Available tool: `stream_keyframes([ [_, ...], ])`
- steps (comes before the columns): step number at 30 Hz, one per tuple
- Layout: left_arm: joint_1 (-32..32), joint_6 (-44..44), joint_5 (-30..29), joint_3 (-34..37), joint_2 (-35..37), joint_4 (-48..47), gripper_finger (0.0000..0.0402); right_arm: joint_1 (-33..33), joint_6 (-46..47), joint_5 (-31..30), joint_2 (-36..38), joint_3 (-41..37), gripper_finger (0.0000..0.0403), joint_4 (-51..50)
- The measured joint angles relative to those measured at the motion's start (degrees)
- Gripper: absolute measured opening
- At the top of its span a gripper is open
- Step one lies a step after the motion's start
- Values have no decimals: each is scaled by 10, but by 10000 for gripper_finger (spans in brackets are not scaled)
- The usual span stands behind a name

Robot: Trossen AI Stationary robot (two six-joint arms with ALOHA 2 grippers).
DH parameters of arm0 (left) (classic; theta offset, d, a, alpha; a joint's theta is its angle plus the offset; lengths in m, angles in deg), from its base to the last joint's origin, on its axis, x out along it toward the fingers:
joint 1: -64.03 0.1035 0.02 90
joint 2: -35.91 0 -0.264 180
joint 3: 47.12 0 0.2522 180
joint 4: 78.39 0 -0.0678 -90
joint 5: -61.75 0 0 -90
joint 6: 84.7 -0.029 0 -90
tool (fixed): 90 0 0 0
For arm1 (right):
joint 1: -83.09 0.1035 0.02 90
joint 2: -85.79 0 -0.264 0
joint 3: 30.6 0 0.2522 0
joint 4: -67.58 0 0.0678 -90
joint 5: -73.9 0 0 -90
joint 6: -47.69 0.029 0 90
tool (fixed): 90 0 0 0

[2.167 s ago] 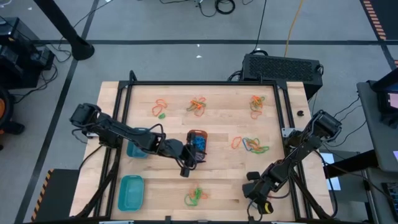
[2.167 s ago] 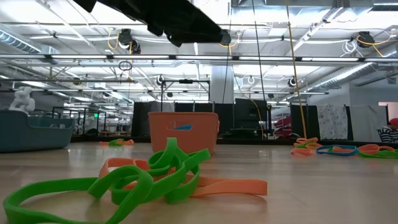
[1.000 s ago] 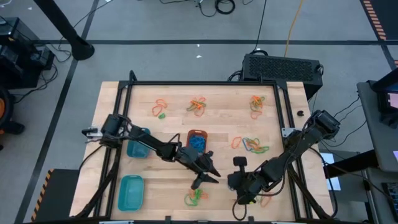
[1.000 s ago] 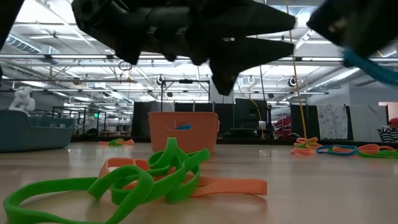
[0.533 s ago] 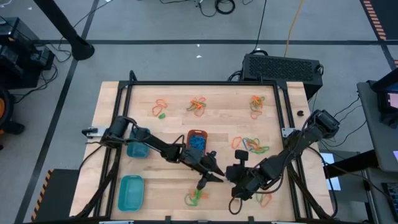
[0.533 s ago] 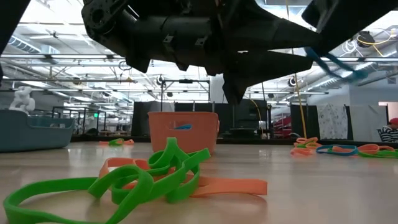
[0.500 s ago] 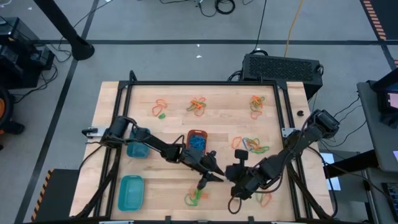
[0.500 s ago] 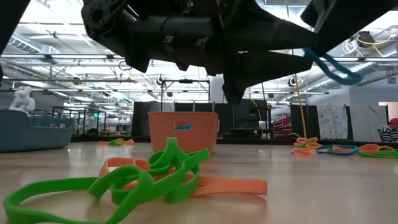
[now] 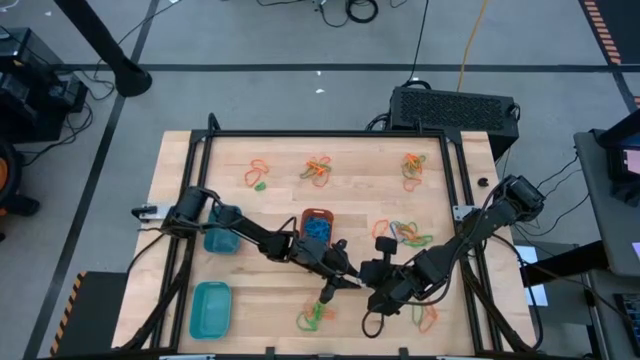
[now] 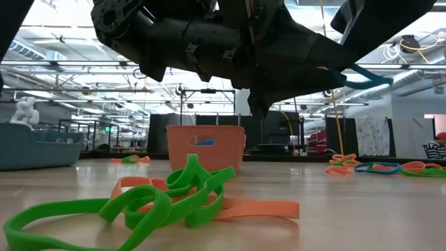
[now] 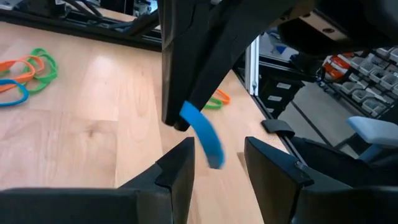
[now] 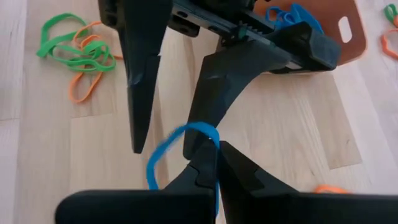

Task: Sort rubber bands into baskets
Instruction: Put the blue rubber band into the orange bin

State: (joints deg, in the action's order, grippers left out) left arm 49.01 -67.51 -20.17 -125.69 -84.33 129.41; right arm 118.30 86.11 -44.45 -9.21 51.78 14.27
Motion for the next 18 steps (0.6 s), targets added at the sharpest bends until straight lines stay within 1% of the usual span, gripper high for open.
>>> stream_keyframes([
  [2,0,0,0,0,0,0,134,0,-1,0,0,0,0,0],
  [4,0,-1,-7,0,0,0,113,0,-5,0,0,0,0,0],
  [10,0,-16,-15,0,0,0,23,0,-26,2,0,0,0,1],
  [11,0,-16,-15,0,0,-1,13,0,-27,2,0,0,0,2],
  [14,0,-16,-15,0,0,-1,11,-1,-28,2,0,0,7,2],
  [18,0,-22,-15,0,0,-6,8,-4,-32,2,0,0,38,0],
])
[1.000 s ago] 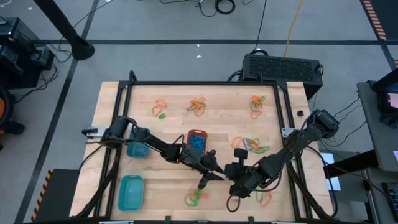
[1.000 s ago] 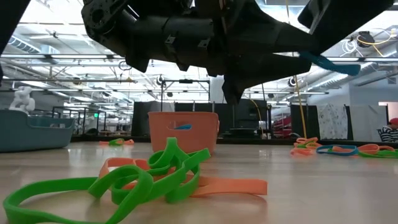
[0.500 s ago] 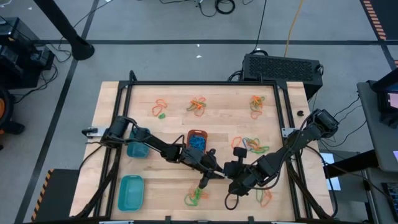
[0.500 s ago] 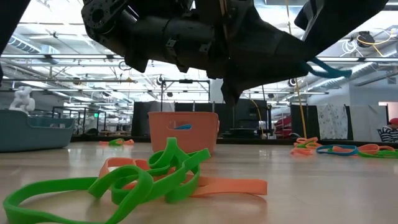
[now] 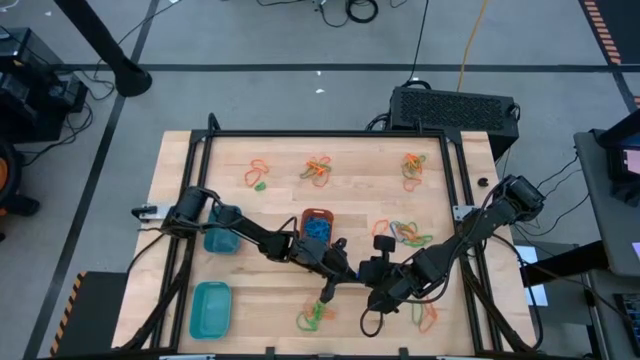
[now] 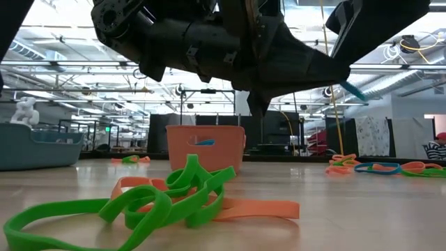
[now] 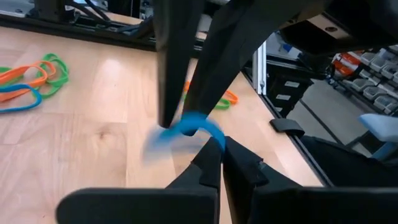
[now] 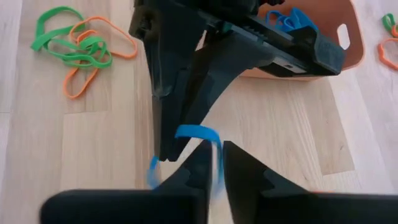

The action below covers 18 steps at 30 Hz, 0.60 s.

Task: Sort rubber bands into baskets
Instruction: Put the blue rubber band into the orange bin

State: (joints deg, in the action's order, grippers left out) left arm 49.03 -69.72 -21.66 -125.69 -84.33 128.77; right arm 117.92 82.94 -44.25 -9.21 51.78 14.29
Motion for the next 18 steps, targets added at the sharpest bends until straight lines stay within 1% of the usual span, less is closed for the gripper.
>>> stream_keyframes([
  [5,6,-18,0,1,3,-17,4,0,-20,22,6,0,89,-19],
  [7,10,-19,0,1,6,-22,3,-2,-20,40,13,0,107,-29],
  [10,18,-25,0,1,25,-85,2,-3,-21,70,26,0,129,-55],
  [12,24,-42,-6,1,51,-145,2,-3,-20,73,36,0,138,-69],
  [13,26,-52,-16,1,65,-171,2,-3,-18,73,40,0,141,-77],
  [15,27,-71,-61,1,99,-230,2,-2,-18,73,50,0,143,-89],
  [18,20,-110,-170,1,148,-321,1,-3,-19,59,61,0,142,-106],
])
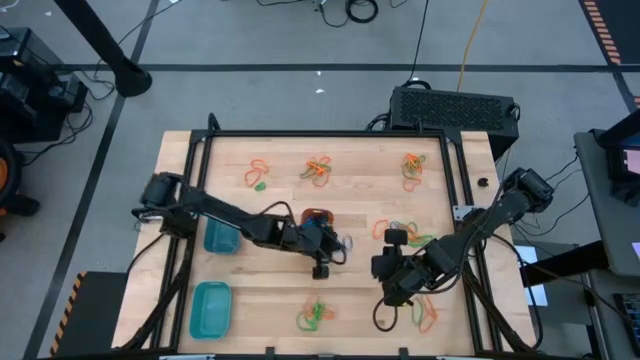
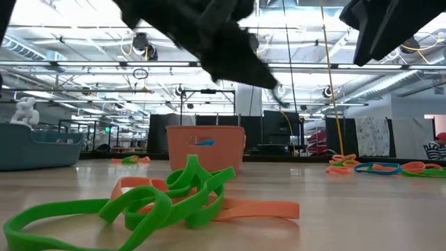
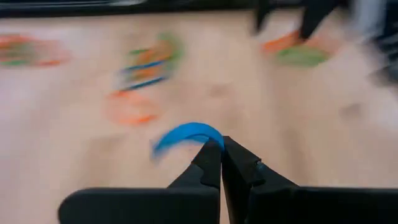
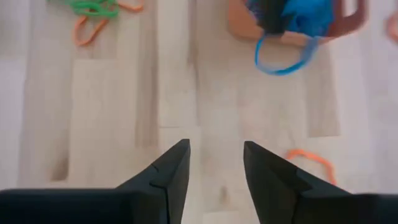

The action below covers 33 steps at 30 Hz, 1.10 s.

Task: Sort rubber bands into baskets
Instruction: Put the blue rubber band into the orange bin

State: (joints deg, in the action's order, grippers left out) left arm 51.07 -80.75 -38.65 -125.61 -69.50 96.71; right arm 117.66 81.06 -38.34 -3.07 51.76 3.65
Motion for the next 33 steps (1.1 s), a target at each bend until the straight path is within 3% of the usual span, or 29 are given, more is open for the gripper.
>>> stream_keyframes([
  [4,-9,-11,-148,17,56,-109,1,0,-1,-36,3,0,139,-28],
  [7,-11,23,-187,33,84,-187,1,0,1,-62,3,0,139,-64],
  [9,-11,43,-187,43,93,-228,0,-1,2,-78,3,0,139,-83],
  [14,-7,48,-170,71,88,-222,3,-16,-3,-105,3,0,139,-114],
  [25,-6,47,-30,71,84,-204,6,-30,4,-105,3,-7,139,-120],
  [33,-7,47,-27,71,84,-199,19,-30,28,-105,3,-47,139,-118],
])
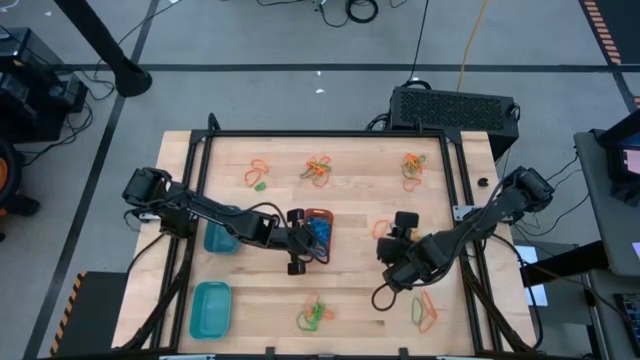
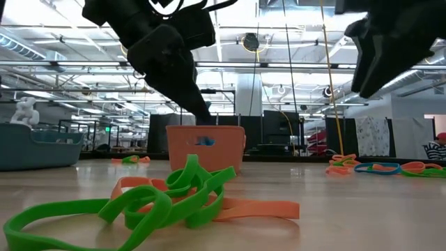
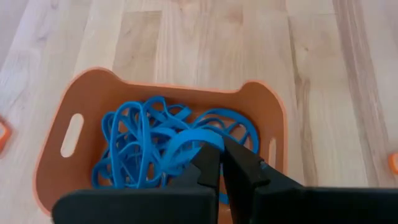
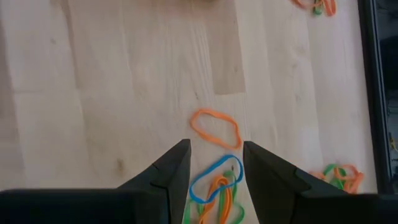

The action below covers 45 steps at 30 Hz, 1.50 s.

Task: Sort rubber bands into baskets
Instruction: Put the blue rubber band into the orange bin

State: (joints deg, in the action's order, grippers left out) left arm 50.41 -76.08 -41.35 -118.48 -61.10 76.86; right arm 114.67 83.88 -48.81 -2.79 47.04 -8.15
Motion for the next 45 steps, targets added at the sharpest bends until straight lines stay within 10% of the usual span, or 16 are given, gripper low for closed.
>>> stream_keyframes([
  [17,0,0,-16,-4,3,-37,113,-70,-41,76,53,-63,139,-7],
  [25,-16,-29,-134,-6,62,-70,113,-121,-29,118,173,-192,139,105],
  [45,-4,-124,-67,161,147,280,113,-227,-84,148,208,-345,139,317],
])
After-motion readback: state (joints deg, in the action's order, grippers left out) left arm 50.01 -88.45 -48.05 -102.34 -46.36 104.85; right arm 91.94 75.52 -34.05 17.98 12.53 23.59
